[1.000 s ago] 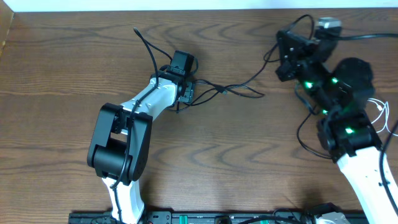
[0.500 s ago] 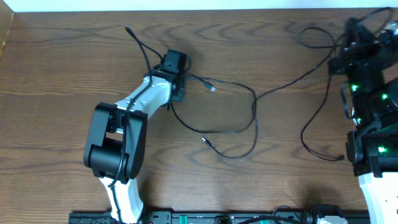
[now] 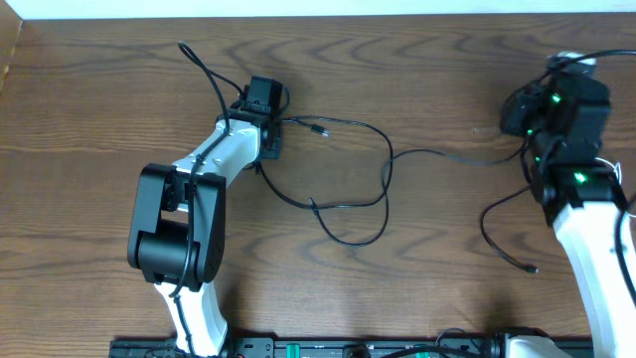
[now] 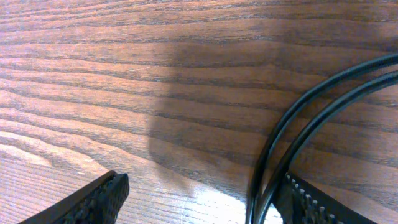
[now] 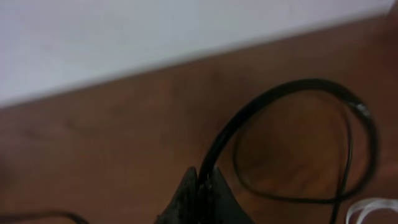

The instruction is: Untangle cables

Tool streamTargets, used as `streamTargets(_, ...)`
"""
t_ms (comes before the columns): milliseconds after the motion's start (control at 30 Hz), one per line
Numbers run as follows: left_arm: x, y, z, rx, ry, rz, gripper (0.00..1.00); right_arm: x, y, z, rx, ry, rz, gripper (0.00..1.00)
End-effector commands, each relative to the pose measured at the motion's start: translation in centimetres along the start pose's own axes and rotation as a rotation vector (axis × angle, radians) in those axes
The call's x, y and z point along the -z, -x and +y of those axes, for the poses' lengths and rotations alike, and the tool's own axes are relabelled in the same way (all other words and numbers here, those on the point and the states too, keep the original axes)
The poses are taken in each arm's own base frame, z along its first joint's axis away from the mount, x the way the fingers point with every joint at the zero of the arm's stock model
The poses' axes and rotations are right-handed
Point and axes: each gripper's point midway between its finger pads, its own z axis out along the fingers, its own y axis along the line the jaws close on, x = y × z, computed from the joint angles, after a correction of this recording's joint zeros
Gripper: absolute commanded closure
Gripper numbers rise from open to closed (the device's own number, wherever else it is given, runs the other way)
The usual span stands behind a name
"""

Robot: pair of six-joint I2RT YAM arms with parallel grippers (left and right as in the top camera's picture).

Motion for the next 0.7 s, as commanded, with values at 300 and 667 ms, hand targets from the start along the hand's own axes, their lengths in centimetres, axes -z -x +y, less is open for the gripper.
streamTargets(300,0.1,0.0,0.4,0.008,0.017,-0.005,0.2,-8.8,-12.7,-3.2,-0.012,-0.175,0.383,0.88)
streamTargets(667,0.1,0.1,0.4,0.013,0.016,-0.008,0.2,-9.2,-15.3,0.7,-0.169,0.011,0.531,0.01)
